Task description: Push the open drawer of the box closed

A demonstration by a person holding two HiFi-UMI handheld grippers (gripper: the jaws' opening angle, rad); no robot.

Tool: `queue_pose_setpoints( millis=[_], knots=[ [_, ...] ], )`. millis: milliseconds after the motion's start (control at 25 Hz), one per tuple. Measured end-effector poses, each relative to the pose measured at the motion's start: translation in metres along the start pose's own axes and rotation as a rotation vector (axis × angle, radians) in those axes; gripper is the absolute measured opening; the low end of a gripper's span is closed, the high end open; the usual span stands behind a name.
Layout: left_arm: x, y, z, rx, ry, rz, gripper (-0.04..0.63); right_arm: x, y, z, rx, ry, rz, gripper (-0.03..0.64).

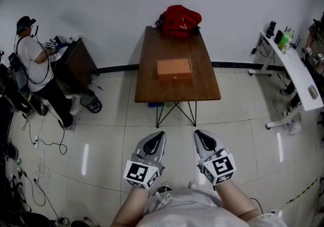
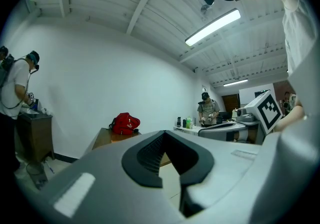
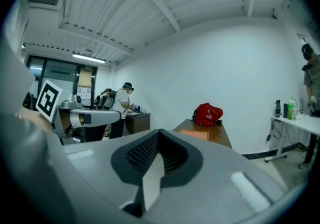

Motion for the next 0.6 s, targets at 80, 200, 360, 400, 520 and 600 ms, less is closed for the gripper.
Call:
queue_pose_setpoints(
  millis=[80, 200, 360, 400, 520, 600],
  knots=[
    [0.0014, -0.003, -0.0004, 0.01, 0.002, 0.0, 0.008, -0.0012, -0.0006, 0.0005, 0.004, -0.004, 0.006, 0.005],
    [0.0018, -0.003, -0.0014, 0.016, 0.004, -0.001, 0.008, -0.0014, 0.0, 0.0001, 0.0, 0.01, 0.008, 0.005],
    [0.0006, -0.0029, -0.0035, 0.019, -0.002, -0.008, 0.008, -0.0009, 0.002, 0.0026, 0.0, 0.008, 0.007, 0.005],
    [0.0008, -0.0029, -0.004, 0.019, -0.003, -0.007, 0.008, -0.0012, 0.002, 0.0026, -0.001, 0.009, 0.007, 0.005],
    [0.0023, -0.0017, -0.0054, 0.02, -0.005, -0.008, 0.008, -0.0008, 0.002, 0.0013, -0.002, 0.009, 0.004, 0.005],
    [0.0031, -0.0009, -0.006, 0.022, -0.007, -0.014, 0.008, -0.0003, 0.0019, 0.0004, -0.001, 0.007, 0.0, 0.005]
  ],
)
Point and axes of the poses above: the fingertips, and each gripper's own axes: y backward along the fingers, x to its left, z out of its top, the point moved 6 cm from there along y, backward along the fingers, and after that the axes turned 15 degrees about x, right-handed, at the moved point
